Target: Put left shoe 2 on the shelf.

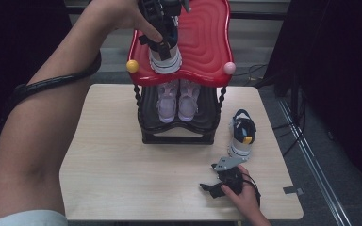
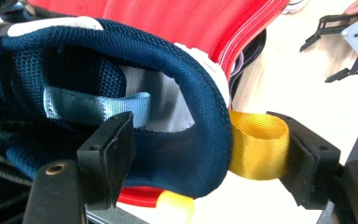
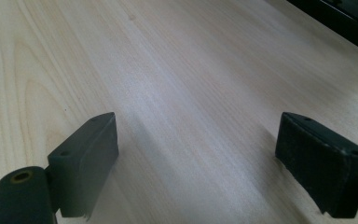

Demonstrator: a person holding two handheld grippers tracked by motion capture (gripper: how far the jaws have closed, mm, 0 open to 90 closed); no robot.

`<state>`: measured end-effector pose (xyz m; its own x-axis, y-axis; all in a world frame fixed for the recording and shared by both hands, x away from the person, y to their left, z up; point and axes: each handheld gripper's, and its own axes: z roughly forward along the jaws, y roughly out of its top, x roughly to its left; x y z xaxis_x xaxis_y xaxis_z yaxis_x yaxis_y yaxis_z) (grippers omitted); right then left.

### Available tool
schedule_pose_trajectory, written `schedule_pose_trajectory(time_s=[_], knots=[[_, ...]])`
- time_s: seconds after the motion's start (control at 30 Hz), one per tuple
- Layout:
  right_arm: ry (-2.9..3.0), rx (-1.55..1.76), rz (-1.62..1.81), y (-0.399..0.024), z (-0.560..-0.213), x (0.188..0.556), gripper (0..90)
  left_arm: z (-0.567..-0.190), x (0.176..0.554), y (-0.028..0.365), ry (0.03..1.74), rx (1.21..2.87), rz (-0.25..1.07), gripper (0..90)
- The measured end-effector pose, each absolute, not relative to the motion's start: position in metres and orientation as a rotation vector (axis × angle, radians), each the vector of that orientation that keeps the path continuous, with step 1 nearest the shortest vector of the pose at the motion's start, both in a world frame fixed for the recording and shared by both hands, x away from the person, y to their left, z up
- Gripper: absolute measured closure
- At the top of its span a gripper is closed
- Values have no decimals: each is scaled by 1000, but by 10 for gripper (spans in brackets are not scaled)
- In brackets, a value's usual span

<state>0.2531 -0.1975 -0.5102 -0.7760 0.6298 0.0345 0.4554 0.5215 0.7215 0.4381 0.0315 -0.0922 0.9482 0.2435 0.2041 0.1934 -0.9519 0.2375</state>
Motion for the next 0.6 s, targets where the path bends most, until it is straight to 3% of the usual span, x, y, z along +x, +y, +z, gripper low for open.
schedule_pose_trajectory(time_s=[0.6], knots=[[2532,922,1099,-197,-510,253,125,-81,433,42,409,2902,304,218]])
